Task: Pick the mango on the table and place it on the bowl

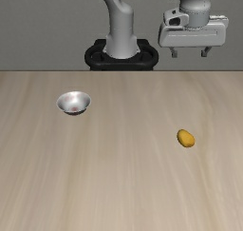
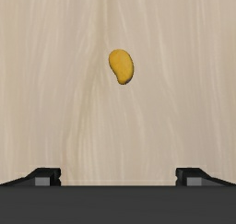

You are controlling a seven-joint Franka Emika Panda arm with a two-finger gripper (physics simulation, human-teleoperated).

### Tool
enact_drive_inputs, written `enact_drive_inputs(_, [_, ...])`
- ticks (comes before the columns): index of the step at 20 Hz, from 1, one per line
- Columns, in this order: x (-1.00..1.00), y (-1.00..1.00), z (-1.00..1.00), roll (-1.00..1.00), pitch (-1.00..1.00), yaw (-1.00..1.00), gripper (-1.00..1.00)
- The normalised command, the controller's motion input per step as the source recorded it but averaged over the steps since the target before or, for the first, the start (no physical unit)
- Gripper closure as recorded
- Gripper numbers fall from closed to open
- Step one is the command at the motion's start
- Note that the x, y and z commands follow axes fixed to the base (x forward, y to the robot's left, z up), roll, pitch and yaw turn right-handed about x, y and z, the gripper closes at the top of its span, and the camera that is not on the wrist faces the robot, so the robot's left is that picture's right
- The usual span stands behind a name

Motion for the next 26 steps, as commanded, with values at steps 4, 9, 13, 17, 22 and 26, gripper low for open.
enact_drive_inputs(4, [1.00,0.00,0.00,0.00,0.00,0.00,-1.00])
enact_drive_inputs(9, [1.00,0.00,0.00,0.00,0.00,0.00,-1.00])
enact_drive_inputs(13, [0.25,-0.25,-0.50,0.00,0.00,0.00,-1.00])
enact_drive_inputs(17, [0.00,0.00,-1.00,0.00,0.00,0.00,-1.00])
enact_drive_inputs(22, [0.00,0.00,-1.00,0.00,0.00,0.00,-1.00])
enact_drive_inputs(26, [0.00,0.00,-1.00,0.00,0.00,0.00,-1.00])
